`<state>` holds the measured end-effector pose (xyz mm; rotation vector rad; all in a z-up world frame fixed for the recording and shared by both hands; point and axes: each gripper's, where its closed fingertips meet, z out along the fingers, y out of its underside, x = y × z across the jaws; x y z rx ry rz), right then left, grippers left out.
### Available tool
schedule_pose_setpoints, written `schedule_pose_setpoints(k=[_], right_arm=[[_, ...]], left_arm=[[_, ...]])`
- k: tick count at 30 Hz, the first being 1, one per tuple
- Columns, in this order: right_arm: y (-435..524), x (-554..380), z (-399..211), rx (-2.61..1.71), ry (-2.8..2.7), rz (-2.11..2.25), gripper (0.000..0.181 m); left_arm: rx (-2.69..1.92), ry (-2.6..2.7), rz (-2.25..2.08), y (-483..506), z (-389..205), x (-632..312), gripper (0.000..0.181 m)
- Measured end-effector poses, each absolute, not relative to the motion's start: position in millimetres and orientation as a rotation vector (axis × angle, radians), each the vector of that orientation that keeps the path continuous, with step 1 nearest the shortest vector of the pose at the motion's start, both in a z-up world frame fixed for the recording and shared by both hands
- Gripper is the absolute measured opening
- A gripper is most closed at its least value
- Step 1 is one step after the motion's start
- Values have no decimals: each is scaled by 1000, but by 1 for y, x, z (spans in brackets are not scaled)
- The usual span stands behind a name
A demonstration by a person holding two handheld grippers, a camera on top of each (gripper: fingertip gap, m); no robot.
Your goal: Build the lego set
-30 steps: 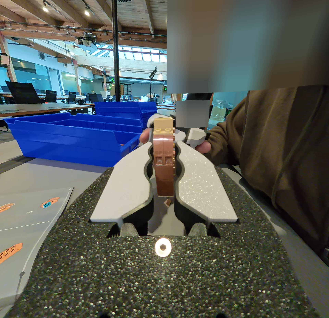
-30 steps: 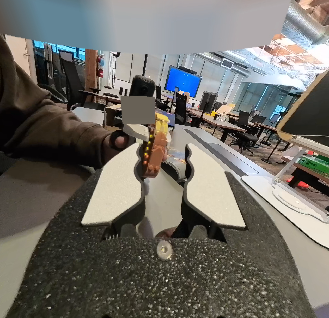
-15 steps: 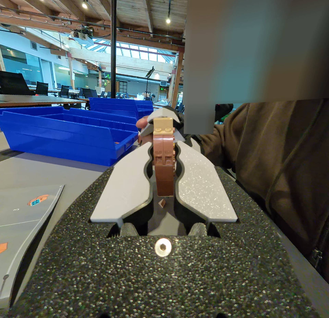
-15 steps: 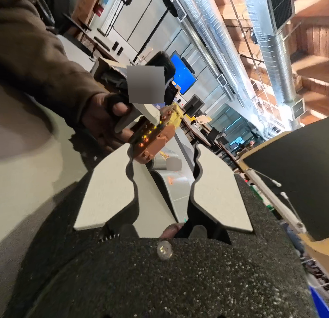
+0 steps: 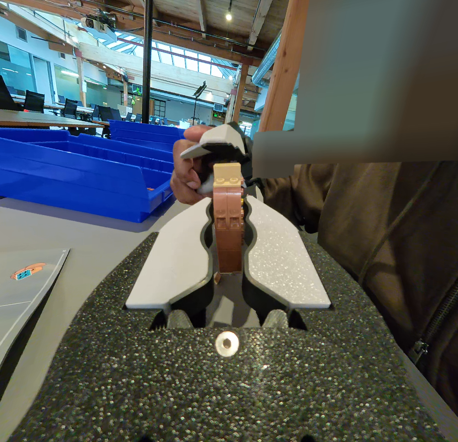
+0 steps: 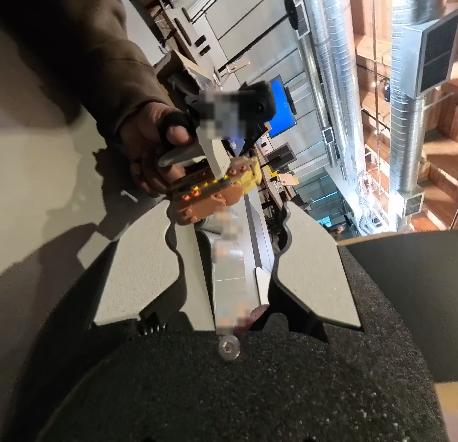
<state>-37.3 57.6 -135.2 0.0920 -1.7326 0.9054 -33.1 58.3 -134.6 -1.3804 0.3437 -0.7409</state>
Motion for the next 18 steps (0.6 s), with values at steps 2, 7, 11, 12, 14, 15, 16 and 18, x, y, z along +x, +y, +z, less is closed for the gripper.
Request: schedule_pose_setpoints(k=[2,7,11,12,14,15,16,18], right_arm=[[52,-40,-138,158,-1759,853,83],[44,-44,-138,229,-1792,828,85],[46,-41,-143,227,-1854,837,86],[46,-39,-144,229,-1867,838,86],[46,-38,-148,244,-1887,812,86],[46,-38,-150,256,-1892,791,86],[46,-37,-151,265,-1893,778,86],[43,-36,-149,275,-1887,780,86]], left_arm=[[-1389,350,-734,59,-136,-33,22],[-1394,355,-711,58,-136,-36,22],[-1417,380,-683,59,-139,-35,22],[-1426,395,-674,59,-141,-33,22],[-1442,422,-660,59,-143,-30,22],[-1446,431,-658,59,-144,-28,22],[-1449,435,-658,59,-145,-27,22],[-1450,435,-656,59,-145,-28,22]])
